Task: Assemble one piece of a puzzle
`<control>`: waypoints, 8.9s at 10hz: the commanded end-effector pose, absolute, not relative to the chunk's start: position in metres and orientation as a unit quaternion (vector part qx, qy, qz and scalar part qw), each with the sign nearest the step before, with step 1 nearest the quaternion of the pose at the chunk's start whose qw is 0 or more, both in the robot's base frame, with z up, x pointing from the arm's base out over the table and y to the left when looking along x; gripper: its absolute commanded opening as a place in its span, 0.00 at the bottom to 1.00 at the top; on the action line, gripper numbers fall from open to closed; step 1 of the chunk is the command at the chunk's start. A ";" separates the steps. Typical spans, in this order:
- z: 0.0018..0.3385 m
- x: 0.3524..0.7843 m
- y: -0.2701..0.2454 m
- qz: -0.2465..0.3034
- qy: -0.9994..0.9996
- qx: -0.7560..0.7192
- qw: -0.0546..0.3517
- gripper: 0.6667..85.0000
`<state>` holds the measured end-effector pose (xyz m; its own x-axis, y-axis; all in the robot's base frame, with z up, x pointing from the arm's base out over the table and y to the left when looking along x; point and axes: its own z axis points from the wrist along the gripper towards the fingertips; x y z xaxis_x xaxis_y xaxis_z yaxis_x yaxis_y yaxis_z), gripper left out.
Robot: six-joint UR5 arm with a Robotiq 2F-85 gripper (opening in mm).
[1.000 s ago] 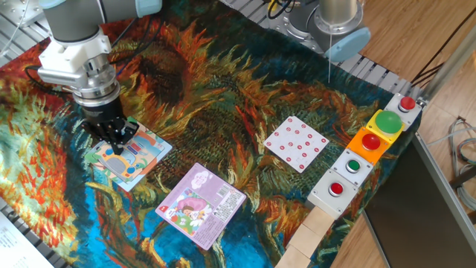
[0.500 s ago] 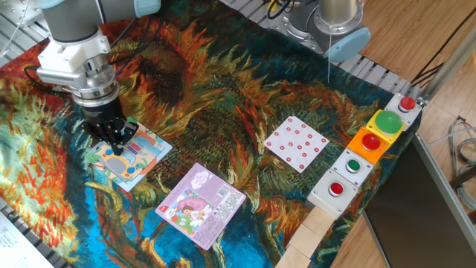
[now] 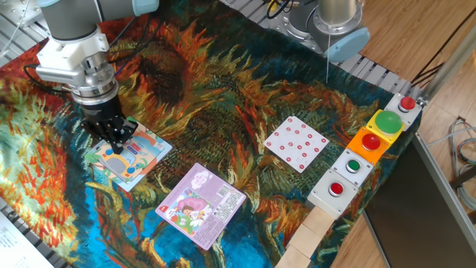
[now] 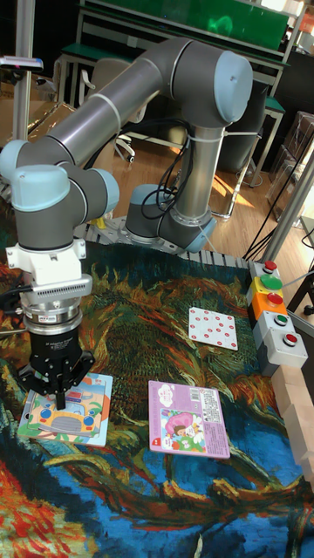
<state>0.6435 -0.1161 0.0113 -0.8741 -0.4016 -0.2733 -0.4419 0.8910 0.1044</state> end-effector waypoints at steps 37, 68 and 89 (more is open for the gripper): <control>0.009 0.633 -0.119 0.104 0.961 -0.215 0.136 0.01; 0.010 0.624 -0.126 0.107 0.960 -0.222 0.133 0.01; 0.016 0.612 -0.173 0.087 0.953 -0.266 0.115 0.01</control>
<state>0.6104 -0.1695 0.0152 -0.8335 -0.4900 -0.2554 -0.5274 0.8433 0.1033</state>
